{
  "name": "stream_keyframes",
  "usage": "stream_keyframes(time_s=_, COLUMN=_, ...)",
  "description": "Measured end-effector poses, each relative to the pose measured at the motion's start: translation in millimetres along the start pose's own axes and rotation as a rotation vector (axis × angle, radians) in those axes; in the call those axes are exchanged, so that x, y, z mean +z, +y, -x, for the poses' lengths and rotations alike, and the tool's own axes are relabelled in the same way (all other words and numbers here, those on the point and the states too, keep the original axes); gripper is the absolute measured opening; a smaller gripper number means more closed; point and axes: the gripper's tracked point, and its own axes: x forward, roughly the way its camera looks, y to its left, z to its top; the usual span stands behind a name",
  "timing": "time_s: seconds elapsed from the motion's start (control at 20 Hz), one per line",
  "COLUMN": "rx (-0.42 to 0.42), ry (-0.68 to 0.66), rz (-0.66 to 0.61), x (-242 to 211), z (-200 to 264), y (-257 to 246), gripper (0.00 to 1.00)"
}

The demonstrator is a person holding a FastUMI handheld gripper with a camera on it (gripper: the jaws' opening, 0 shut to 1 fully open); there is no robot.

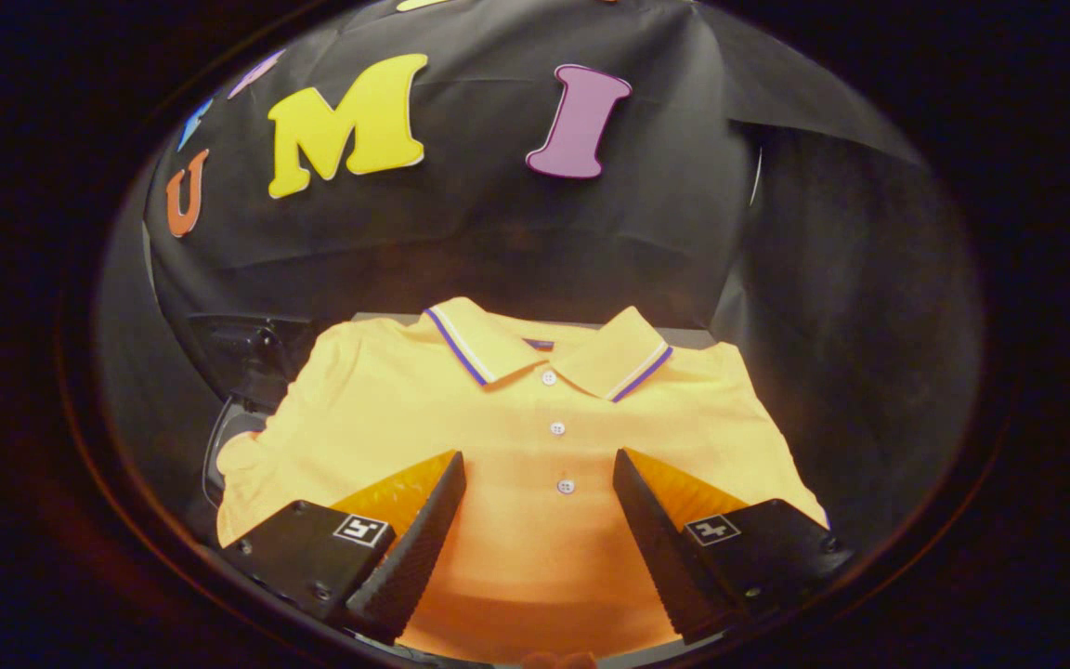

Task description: Put the clothes into the washing machine and then close the washing machine lid.

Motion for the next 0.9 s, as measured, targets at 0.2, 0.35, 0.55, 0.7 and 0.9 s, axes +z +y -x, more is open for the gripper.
stream_keyframes(time_s=0.2, rx=0.041, ry=0.015, rz=-0.037, x=-3, z=-1, y=3, gripper=1.0)
stream_keyframes(time_s=0.35, rx=0.052, ry=0.033, rz=-0.048, x=-4, z=1, y=3, gripper=1.0)
stream_keyframes(time_s=0.55, rx=0.025, ry=0.098, rz=-0.075, x=-5, z=3, y=3, gripper=1.0)
stream_keyframes(time_s=0.7, rx=0.05, ry=0.111, rz=-0.05, x=-2, z=6, y=8, gripper=0.86)
stream_keyframes(time_s=0.9, rx=0.047, ry=0.107, rz=-0.055, x=0, z=3, y=14, gripper=0.25)
